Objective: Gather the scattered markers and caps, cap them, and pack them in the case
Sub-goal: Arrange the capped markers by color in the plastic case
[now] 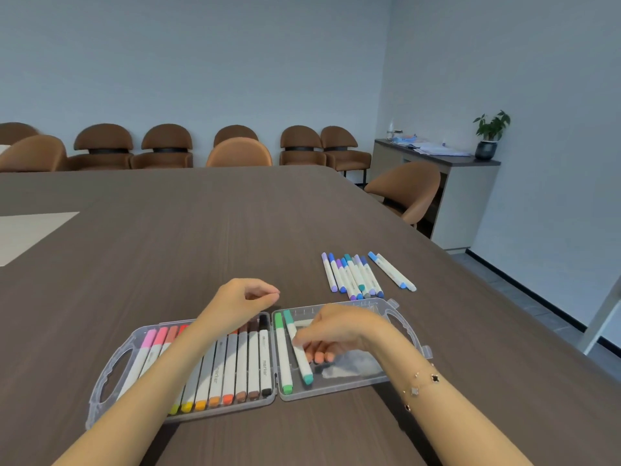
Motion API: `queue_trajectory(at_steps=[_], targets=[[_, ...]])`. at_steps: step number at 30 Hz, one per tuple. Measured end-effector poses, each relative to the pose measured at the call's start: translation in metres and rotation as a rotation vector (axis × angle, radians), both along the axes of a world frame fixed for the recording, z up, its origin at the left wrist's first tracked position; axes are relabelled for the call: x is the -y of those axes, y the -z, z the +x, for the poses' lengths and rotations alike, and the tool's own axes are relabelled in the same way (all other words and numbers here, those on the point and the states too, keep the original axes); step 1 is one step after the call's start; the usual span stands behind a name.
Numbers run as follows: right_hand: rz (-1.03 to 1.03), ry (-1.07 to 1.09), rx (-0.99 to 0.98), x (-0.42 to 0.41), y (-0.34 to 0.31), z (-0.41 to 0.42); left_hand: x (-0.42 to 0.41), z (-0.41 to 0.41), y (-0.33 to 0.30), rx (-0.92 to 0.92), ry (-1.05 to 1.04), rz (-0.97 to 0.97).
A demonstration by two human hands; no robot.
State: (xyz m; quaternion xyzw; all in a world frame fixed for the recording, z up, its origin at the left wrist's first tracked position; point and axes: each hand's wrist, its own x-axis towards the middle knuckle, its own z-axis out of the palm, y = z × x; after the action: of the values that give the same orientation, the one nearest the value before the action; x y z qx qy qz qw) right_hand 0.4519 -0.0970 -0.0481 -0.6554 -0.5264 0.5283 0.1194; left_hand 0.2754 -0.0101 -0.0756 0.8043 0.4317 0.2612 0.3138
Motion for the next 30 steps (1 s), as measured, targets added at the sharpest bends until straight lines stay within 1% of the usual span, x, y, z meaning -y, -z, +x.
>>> queue_trajectory(at_steps=[4, 11, 12, 14, 17, 19, 23, 26, 30], targets=[[0.079, -0.017, 0.191, -0.003, 0.003, -0.002, 0.006, 0.014, 0.005, -0.029, 0.025, -0.028], [0.159, 0.010, 0.242, -0.005, 0.003, 0.015, 0.006, 0.016, 0.006, -0.103, 0.023, -0.076], [0.173, 0.044, 0.229, -0.005, -0.002, 0.024, 0.006, 0.017, 0.006, -0.108, 0.024, -0.080], [0.228, 0.193, 0.238, -0.012, -0.008, 0.050, 0.006, 0.016, 0.007, -0.108, 0.032, -0.083], [0.383, 0.454, 0.395, -0.033, -0.001, 0.096, 0.006, 0.016, 0.007, -0.092, 0.033, -0.087], [0.447, 0.529, 0.453, -0.043, 0.009, 0.116, 0.005, 0.016, 0.009, -0.090, 0.037, -0.090], [0.465, 0.494, 0.448, -0.057, 0.025, 0.127, 0.007, 0.016, 0.008, -0.138, 0.051, -0.083], [0.504, 0.483, 0.451, -0.069, 0.029, 0.120, 0.009, 0.016, 0.004, -0.217, 0.076, -0.104], [0.523, 0.458, 0.514, -0.080, 0.031, 0.110, 0.012, 0.018, -0.001, -0.216, 0.097, -0.129]])
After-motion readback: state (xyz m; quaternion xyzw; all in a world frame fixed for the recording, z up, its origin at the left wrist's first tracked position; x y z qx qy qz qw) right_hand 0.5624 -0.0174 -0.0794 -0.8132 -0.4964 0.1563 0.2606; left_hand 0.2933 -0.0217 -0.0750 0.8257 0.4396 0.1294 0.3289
